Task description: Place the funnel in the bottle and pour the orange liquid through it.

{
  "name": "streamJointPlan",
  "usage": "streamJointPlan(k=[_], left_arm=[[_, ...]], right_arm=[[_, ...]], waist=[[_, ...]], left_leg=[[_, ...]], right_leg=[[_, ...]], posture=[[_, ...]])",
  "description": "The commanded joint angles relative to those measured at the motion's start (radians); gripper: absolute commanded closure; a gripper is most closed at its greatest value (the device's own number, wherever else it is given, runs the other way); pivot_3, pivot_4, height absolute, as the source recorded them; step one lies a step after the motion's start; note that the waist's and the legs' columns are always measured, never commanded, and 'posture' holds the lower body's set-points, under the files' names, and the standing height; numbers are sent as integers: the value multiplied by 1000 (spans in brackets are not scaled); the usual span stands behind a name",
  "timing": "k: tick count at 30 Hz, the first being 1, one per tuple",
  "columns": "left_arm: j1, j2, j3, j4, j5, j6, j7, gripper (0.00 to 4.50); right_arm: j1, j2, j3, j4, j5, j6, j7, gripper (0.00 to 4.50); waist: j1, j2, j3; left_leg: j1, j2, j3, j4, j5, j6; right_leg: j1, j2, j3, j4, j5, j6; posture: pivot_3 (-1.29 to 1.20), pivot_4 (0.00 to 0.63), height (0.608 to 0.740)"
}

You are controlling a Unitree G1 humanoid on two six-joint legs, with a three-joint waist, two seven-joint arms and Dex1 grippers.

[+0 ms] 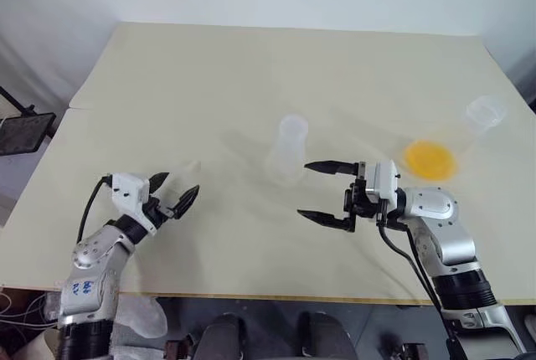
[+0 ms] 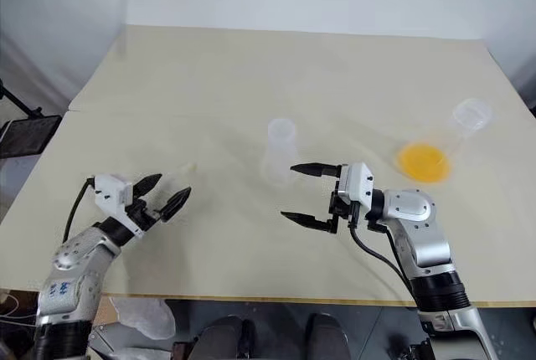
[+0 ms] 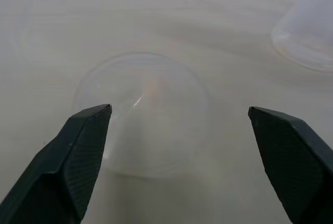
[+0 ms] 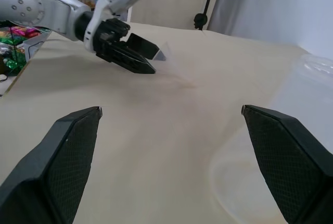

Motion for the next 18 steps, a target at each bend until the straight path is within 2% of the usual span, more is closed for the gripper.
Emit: streamJointPlan(k=[1,13,18], left_arm=[[-15,2,-4,19,22,-27,12,812],[5,28,32,5,7,-43,-6,4428],[17,48,42,-15,-19,-68,-58,4468]], right_arm=[[5,-10,-27,-34,13,-8,-10,0],[14,-7,-34,-31,8,-27,-34,0],[44,-18,-51,-50,12,-45,-38,0]], waist=[[-3,0,0],[0,0,0],[0,0,0]], left_leg=[[0,0,0,0,0,0],[0,1,0,0,0,0],[0,0,0,0,0,0]], right_leg=[[0,0,0,0,0,0],[0,0,0,0,0,0],[0,0,0,0,0,0]], posture=[[0,150,740],[0,150,740],[0,150,740]])
